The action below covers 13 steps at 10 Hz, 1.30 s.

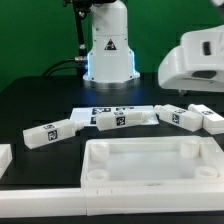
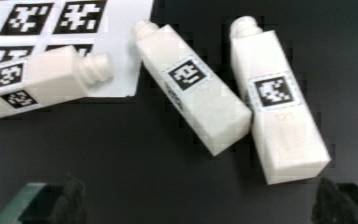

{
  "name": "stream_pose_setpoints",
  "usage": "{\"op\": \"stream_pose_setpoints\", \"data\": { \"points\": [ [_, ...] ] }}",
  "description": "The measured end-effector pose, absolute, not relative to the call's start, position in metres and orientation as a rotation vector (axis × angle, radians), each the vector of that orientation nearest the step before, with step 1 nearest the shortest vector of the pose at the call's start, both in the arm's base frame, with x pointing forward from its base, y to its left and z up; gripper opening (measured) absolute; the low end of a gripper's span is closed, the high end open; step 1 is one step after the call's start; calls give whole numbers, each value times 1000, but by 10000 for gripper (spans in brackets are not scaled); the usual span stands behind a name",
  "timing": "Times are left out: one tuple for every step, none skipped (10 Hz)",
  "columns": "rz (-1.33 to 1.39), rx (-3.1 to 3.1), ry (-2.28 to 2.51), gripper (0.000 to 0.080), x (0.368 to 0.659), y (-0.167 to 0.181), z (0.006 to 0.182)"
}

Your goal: Assemble desk

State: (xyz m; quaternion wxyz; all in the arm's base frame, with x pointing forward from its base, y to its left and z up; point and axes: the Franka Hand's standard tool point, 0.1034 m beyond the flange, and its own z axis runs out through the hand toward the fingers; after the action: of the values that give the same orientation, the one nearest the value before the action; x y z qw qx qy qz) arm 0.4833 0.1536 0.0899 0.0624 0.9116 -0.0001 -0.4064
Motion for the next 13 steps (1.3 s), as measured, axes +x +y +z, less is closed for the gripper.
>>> {"op": "stream_pose_setpoints", "data": {
  "points": [
    [-1220, 2762, 9, 649, 483, 158, 87],
    [-1169, 2802, 55, 649, 481, 178, 75],
    [-1152, 2814, 91, 649, 471, 194, 64],
    [-1150, 2812, 82, 649, 469, 192, 64],
    [-1146, 2815, 73, 649, 472, 190, 64],
    [-1146, 2815, 73, 649, 472, 190, 63],
    [-1151, 2813, 69, 649, 471, 190, 62],
    [-1217, 2805, -12, 649, 461, 196, 55],
    [-1351, 2769, -56, 649, 452, 202, 50],
    [-1414, 2750, -73, 649, 453, 205, 45],
    [-1405, 2753, -73, 649, 455, 207, 45],
    [-1405, 2754, -73, 649, 455, 207, 46],
    [-1406, 2753, -75, 649, 455, 206, 45]
  ]
}}
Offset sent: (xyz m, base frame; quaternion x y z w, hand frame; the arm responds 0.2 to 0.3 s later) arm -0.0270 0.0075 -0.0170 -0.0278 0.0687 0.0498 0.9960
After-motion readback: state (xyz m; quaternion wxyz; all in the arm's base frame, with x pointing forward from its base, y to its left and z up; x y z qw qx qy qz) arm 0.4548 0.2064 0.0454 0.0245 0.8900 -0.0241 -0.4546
